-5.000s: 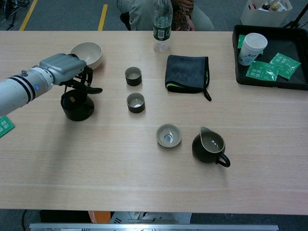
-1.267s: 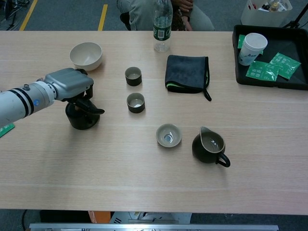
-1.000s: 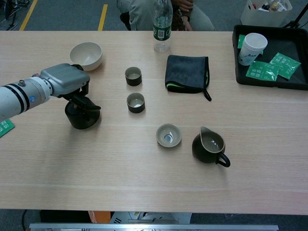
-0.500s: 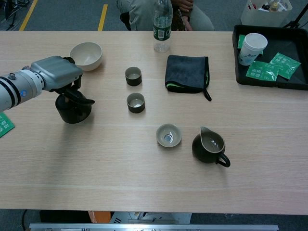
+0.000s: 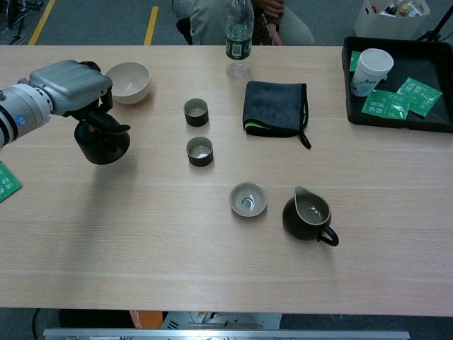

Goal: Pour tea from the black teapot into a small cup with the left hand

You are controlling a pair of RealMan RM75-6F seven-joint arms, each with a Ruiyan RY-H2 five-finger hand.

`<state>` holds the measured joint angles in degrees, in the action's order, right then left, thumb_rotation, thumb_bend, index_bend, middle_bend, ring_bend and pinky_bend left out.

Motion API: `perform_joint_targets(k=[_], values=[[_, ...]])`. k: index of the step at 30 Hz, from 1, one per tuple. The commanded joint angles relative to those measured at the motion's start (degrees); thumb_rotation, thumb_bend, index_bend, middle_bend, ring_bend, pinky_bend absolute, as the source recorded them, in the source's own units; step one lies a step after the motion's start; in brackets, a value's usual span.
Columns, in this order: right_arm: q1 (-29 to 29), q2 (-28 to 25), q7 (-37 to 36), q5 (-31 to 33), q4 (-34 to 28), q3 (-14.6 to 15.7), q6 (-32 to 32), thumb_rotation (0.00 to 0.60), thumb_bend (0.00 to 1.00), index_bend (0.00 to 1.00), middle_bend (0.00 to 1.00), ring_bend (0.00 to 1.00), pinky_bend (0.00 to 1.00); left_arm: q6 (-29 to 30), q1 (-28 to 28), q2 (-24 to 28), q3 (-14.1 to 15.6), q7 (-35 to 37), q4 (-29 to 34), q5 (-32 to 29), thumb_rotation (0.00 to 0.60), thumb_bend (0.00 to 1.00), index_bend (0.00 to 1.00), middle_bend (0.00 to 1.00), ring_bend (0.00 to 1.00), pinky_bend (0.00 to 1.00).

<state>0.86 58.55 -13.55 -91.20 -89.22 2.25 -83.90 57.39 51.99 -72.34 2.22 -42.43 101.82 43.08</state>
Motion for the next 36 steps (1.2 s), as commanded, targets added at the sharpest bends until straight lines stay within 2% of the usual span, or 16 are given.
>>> perform_joint_targets(k=[1, 8, 11, 14, 17, 22, 26, 32, 36], values=[[0.1, 0.0, 0.1, 0.0, 0.0, 0.0, 0.1, 0.600, 0.00, 0.17, 0.16, 0.04, 0.03, 1.6, -0.7, 0.3, -0.4, 0.3, 0.4, 1.0, 0.392, 0.22, 0.86, 1.00, 0.79, 0.10], [0.2, 0.1, 0.3, -0.1, -0.2, 0.0, 0.2, 0.600, 0.00, 0.17, 0.16, 0.04, 0.03, 4.0, -1.4, 0.8, -0.4, -1.4, 0.0, 3.2, 0.503, 0.22, 0.85, 1.00, 0.79, 0.10], [0.2, 0.1, 0.4, 0.0, -0.3, -0.1, 0.3, 0.600, 0.00, 0.17, 0.16, 0.04, 0.03, 5.1, -1.4, 0.9, 0.2, -4.4, 0.3, 2.7, 0.502, 0.22, 0.84, 1.00, 0.79, 0.10], [0.3, 0.1, 0.4, 0.0, -0.4, 0.0, 0.3, 0.600, 0.00, 0.17, 0.16, 0.04, 0.03, 5.9, -1.1, 1.0, 0.8, -7.8, 0.8, 2.2, 0.456, 0.22, 0.84, 1.00, 0.78, 0.10], [0.3, 0.1, 0.5, 0.0, -0.4, -0.1, 0.3, 0.600, 0.00, 0.17, 0.16, 0.04, 0.03, 4.8, -0.7, 1.7, 0.4, -8.6, 2.5, -1.0, 0.404, 0.22, 0.84, 1.00, 0.78, 0.10], [0.3, 0.1, 0.5, 0.1, -0.5, -0.1, 0.2, 0.600, 0.00, 0.17, 0.16, 0.04, 0.03, 2.0, 0.5, 3.5, -0.1, -8.6, 4.3, -5.0, 0.347, 0.22, 0.85, 1.00, 0.78, 0.10], [0.2, 0.1, 0.5, 0.1, -0.5, 0.0, 0.1, 0.600, 0.00, 0.17, 0.16, 0.04, 0.03, -1.6, 1.0, 5.0, -0.5, -6.0, 5.1, -6.5, 0.310, 0.22, 0.85, 1.00, 0.77, 0.10], [0.0, 0.0, 0.4, 0.1, -0.5, 0.0, -0.1, 0.600, 0.00, 0.17, 0.16, 0.04, 0.03, -6.7, 1.1, 6.7, -0.5, -1.0, 4.6, -3.5, 0.251, 0.22, 0.85, 0.99, 0.77, 0.10], [0.0, -0.1, 0.4, 0.1, -0.6, 0.0, -0.2, 0.600, 0.00, 0.17, 0.16, 0.04, 0.03, -9.0, 0.7, 7.4, -1.0, 3.2, 4.4, -1.6, 0.250, 0.22, 0.85, 0.99, 0.77, 0.10]])
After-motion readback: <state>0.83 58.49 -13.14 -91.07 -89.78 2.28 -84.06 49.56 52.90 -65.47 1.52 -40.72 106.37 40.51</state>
